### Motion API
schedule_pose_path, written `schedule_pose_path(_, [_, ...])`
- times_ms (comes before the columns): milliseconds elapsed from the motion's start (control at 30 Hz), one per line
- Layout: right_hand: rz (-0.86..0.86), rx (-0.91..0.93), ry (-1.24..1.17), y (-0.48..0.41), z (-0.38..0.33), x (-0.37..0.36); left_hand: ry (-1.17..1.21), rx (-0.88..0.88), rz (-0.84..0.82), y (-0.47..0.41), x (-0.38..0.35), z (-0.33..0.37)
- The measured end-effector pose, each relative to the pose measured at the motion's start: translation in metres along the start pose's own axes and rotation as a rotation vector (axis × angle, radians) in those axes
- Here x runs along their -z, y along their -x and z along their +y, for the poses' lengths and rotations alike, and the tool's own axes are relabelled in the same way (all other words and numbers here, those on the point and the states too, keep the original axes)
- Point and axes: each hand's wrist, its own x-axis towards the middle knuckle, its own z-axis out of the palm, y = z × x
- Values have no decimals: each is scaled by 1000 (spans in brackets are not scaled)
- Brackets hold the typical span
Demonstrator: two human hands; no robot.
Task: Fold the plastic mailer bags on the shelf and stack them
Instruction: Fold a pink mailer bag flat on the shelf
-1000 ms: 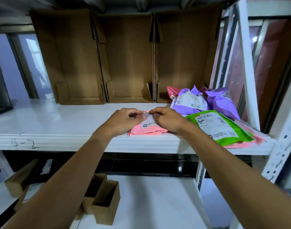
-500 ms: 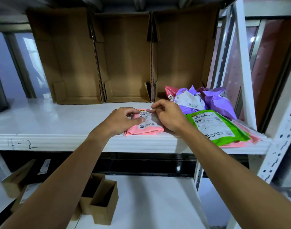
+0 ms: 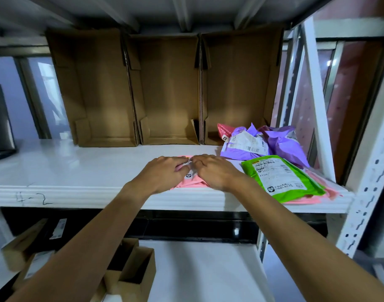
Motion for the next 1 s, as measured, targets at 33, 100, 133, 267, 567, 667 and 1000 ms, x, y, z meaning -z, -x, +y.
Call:
schedule_pose_path(33, [-10,11,11,0,0,1,7,6,-14,0,0,0])
schedule_pose_path(100, [-27,37,42,-2,1,1,27,5,-27,-1,1,-1])
schedule_pose_path(133, [-37,42,39,-3,1,0,32,0,-36,-1,1,-1])
schedule_pose_path(267, [-59,42,-51,2,0,3,21,1,-59,-1,1,-2])
schedule_pose_path(567, [-124,19,-71,-8,-3,2,148,67,-134,-5,11,5])
schedule_pose_path(667, [-106,3,-62,-7,-2,-1,208,107,-91,-5,10,14])
schedule_pose_path(1000, [63,-33,-355,5,-7,10,106,66,-61,-1,4,21])
